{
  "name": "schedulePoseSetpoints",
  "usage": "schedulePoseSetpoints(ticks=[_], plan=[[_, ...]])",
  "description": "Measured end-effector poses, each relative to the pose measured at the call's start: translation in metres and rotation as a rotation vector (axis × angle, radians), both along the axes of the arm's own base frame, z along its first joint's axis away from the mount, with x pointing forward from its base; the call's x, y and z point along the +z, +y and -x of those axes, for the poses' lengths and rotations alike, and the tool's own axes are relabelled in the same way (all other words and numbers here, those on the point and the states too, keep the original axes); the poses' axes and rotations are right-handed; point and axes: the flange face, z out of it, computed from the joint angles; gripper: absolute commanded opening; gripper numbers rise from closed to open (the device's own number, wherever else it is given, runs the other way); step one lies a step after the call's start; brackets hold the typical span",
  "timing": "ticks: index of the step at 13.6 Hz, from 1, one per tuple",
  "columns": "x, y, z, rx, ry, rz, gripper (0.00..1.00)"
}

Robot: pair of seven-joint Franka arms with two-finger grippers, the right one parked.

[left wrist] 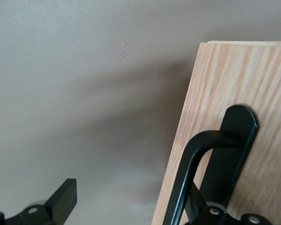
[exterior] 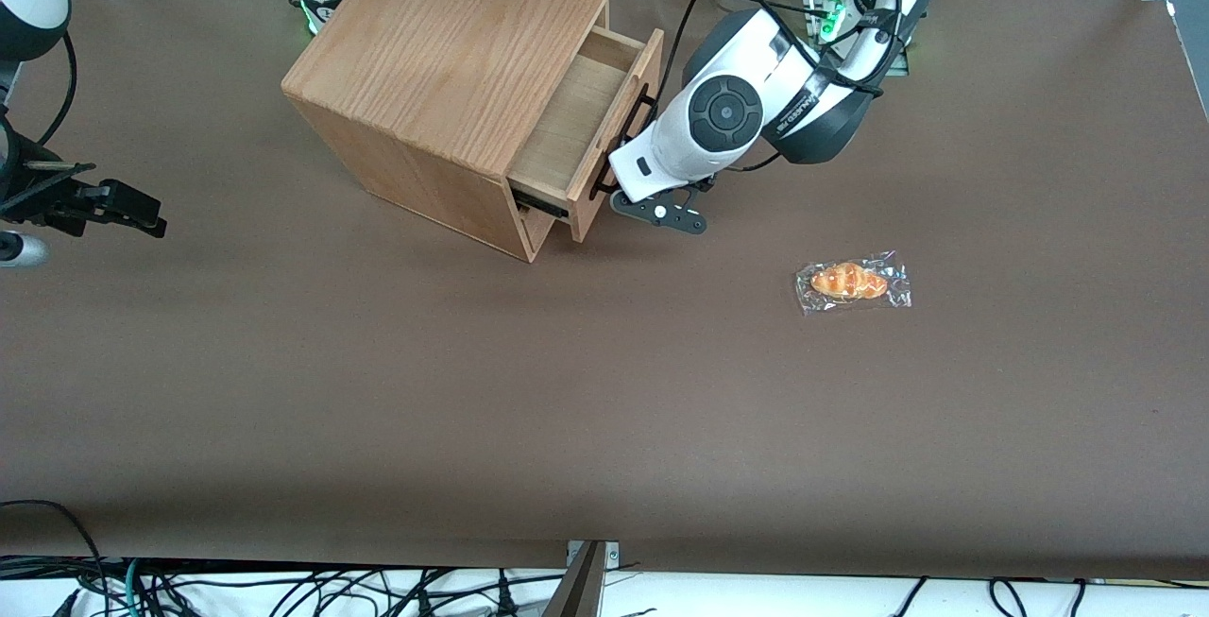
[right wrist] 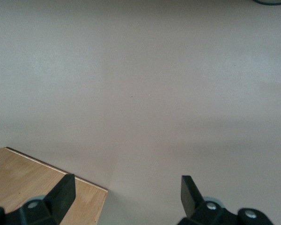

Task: Open top drawer with left arm
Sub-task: 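Pull the drawer handle outward from the box with the left gripper, then keep pulling the drawer further open with the left gripper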

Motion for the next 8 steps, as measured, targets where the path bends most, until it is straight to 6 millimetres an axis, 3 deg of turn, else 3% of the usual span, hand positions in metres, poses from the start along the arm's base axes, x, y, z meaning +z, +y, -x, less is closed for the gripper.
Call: schedulePoseSetpoints(ticks=[8], plan=[[-0.001, 0.018, -0.012, 0.029, 0.011, -0.007, 1.00]])
